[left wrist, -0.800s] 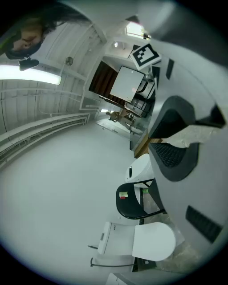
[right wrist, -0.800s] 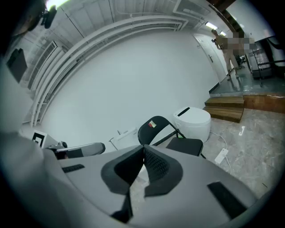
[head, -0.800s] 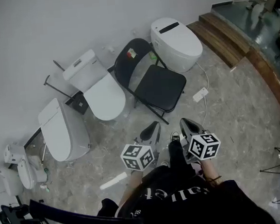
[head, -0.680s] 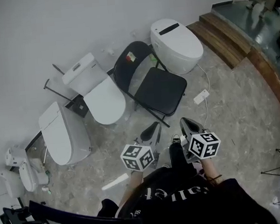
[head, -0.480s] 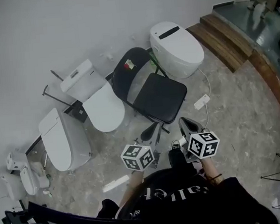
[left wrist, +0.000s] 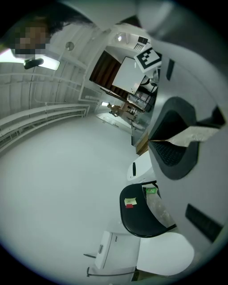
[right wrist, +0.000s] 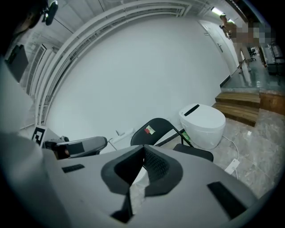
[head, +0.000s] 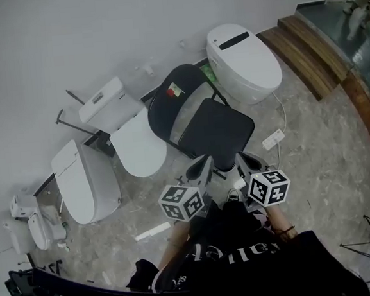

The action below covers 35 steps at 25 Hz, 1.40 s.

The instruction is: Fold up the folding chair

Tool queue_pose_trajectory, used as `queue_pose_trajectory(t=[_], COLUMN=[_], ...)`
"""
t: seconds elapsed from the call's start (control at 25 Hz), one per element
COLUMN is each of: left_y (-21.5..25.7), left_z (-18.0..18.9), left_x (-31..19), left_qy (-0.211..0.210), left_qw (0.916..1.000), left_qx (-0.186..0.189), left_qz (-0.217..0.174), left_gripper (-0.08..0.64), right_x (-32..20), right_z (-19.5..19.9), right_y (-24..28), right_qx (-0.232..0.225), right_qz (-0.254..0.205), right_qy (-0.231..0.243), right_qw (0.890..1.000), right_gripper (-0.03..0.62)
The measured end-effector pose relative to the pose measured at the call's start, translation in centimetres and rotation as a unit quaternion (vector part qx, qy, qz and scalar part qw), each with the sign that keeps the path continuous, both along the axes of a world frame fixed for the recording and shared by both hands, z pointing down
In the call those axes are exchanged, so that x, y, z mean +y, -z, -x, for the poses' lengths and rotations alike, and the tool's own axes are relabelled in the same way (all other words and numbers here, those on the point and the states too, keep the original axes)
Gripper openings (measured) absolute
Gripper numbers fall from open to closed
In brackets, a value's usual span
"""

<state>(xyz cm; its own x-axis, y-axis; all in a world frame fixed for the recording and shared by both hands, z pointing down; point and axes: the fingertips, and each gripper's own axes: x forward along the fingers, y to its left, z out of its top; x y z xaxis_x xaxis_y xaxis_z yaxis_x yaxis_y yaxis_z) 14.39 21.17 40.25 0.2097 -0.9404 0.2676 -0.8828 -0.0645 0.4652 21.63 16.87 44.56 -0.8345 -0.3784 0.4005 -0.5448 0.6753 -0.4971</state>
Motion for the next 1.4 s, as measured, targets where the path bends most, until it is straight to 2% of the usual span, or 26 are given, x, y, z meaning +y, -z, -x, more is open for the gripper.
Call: queue_pose_trajectory(t=[0.16,0.32,0.52,0.6,0.88,1.12,1.24,1.32,1.4], left_y=[-0.8,-1.2,-0.1,0.0,-3.1,-5.4,-6.6,-7.7,-8.9], left_z=[2.9,7.1,12.3,14.9,23.9,28.2,30.4,31.8,33.3], left_x=[-1.5,-3.8,-7.1,-8.6,-12.4,-15.8,-17.3,-18.3,-19.6], left_qy=[0.008,0.001,-0.058,-0.068,-0.08,-0.117,-0.122,-0.12,-0.116], left_qw=[0.9998,0.9998,0.9978,0.9969,0.9952,0.9894,0.9878,0.987,0.9857], left_qx=[0.013,0.015,0.033,0.04,-0.022,-0.053,-0.06,-0.058,-0.064], left_qz=[0.009,0.012,-0.002,0.001,0.052,0.068,0.075,0.09,0.104], left_gripper=[0.012,0.012,0.012,0.012,0.012,0.015,0.069,0.083,0.128], right_x=[-0.9,-2.5,-5.6,-6.7,-8.7,-9.4,-9.4,-9.0,-8.8], right_z=[1.9,4.6,8.6,10.3,15.1,16.6,16.5,16.1,15.6], right_y=[-1.1,-1.6,-1.5,-1.3,-1.9,-3.1,-4.2,-5.2,-6.3], right_qx=[0.012,0.023,0.023,0.021,0.021,0.031,0.033,0.036,0.039], right_qz=[0.012,0.014,0.016,0.016,0.023,0.034,0.043,0.053,0.064], right_qy=[0.004,-0.016,-0.075,-0.096,-0.158,-0.194,-0.211,-0.225,-0.239], right_qw=[1.0,1.0,0.997,0.995,0.987,0.98,0.976,0.972,0.968], right_gripper=[0.012,0.012,0.012,0.012,0.012,0.012,0.012,0.012,0.013])
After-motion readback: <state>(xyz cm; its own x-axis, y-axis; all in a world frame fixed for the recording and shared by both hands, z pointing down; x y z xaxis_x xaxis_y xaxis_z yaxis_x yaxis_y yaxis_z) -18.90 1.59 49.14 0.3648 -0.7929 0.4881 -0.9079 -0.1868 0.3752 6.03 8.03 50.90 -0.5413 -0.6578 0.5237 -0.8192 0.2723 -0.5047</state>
